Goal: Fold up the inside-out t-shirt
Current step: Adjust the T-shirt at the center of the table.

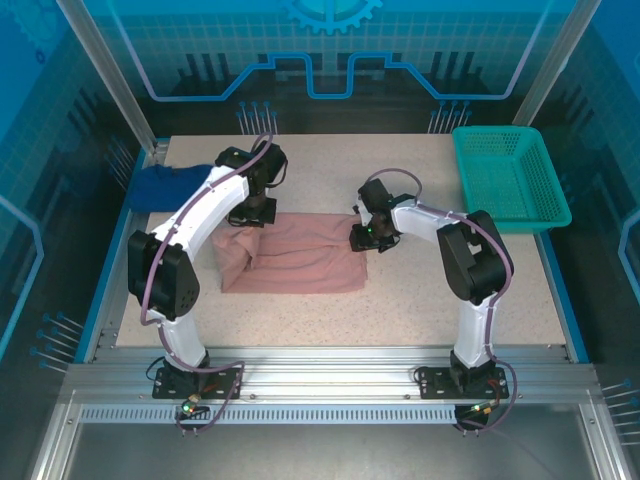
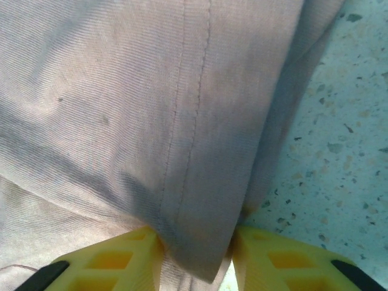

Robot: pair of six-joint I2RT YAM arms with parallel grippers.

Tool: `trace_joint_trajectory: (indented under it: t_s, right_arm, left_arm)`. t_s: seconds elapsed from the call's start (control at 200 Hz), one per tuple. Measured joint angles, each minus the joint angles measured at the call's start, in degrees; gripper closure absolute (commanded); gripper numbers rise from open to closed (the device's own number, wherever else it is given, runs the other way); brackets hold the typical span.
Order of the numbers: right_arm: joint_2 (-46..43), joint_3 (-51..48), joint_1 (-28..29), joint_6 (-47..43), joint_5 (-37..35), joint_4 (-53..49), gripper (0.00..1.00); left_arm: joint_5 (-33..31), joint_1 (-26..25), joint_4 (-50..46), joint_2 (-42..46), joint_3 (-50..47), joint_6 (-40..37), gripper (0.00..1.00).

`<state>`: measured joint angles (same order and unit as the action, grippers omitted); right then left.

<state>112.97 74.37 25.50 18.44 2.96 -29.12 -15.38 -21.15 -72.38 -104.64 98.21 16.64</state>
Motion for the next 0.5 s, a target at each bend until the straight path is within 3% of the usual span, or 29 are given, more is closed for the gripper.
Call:
trace_joint_trajectory:
  t_s: [0.5]
  right_arm:
    - [0.0,-0.2,0.3,0.0,-1.3,0.2,0.69]
  left_arm:
    - [1.8,-1.2,0.7,0.0,0.2,1.4,1.00]
